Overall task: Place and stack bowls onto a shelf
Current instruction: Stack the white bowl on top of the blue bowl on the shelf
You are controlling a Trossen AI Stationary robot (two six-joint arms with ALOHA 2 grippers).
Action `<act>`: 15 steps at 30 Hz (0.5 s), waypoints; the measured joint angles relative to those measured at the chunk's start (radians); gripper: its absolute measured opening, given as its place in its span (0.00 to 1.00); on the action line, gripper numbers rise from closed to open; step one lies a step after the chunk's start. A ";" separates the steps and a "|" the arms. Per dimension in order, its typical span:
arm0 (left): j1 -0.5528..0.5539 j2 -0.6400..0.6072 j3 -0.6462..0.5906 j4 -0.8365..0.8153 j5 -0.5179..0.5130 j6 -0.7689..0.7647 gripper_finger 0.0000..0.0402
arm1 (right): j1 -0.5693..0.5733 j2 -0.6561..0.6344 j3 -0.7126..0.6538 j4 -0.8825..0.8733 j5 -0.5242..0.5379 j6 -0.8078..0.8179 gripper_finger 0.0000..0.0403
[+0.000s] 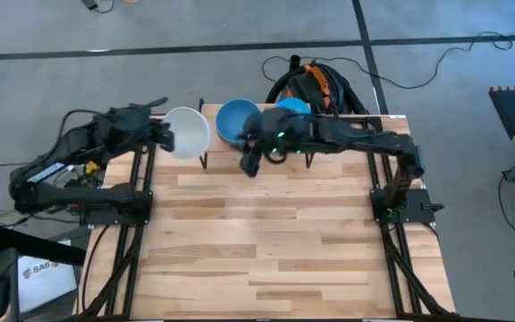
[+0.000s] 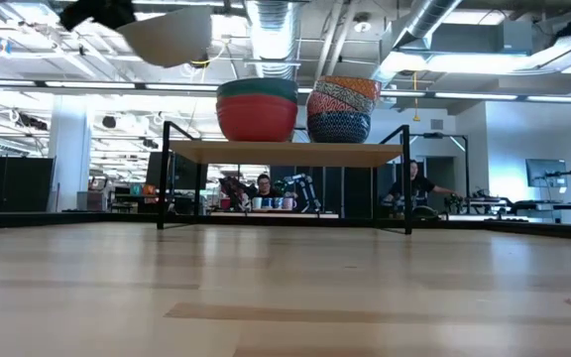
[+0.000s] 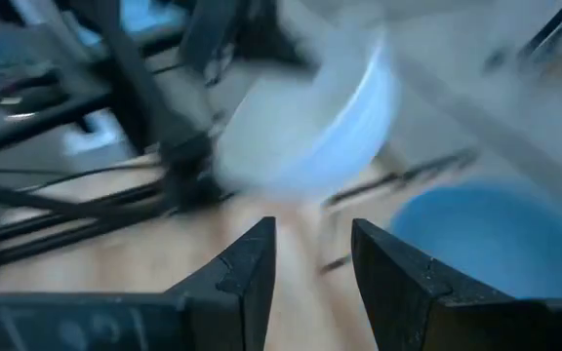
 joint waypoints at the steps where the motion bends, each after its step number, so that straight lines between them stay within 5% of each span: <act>1: -0.029 0.026 0.011 0.014 -0.019 0.010 0.00 | -0.001 -0.017 0.005 0.007 0.037 -0.052 0.40; 6: -0.170 0.175 0.114 0.028 -0.148 0.058 0.00 | -0.002 -0.068 0.039 0.071 0.094 -0.282 0.43; 15: -0.366 0.372 0.349 0.051 -0.340 0.207 0.00 | 0.025 -0.063 0.129 0.094 0.124 -0.435 0.64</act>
